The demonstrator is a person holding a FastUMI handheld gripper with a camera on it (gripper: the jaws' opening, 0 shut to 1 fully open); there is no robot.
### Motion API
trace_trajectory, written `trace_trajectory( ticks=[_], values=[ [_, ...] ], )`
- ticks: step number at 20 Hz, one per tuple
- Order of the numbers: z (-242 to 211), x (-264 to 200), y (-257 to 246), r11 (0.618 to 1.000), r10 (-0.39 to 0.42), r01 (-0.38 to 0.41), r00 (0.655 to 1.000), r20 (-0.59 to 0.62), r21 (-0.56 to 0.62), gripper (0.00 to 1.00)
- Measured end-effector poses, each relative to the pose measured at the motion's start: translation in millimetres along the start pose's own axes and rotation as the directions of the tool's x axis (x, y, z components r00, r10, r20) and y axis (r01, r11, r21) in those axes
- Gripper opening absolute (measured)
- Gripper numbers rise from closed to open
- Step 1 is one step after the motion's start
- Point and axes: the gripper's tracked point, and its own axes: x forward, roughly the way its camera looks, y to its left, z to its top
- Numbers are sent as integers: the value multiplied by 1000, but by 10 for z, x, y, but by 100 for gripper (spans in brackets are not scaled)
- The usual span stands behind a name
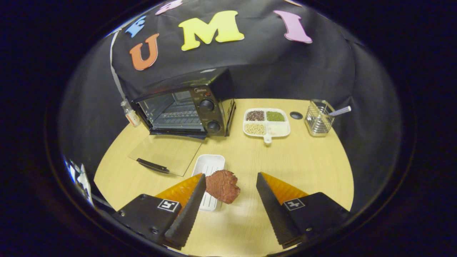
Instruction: Open the toaster oven, put the food inside, and close the toaster oven door.
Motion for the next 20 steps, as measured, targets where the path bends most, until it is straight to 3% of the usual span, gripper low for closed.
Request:
trace_trajectory(
  ticks=[3, 9, 12, 14, 15, 20],
  values=[
    [-61, 67, 31, 992, 100, -97, 994, -44, 78, 79],
    [-243, 143, 70, 975, 186, -169, 976, -113, 142, 60],
    [-238, 109, 48, 967, 201, -183, 976, -87, 177, 42],
    [-268, 17, 165, 951, 247, -224, 965, -86, 214, 21],
    [-269, -40, 184, 952, 245, -223, 966, -84, 212, 14],
    [-93, -426, 277, 980, 167, -166, 986, 7, 111, 12]
  ],
)
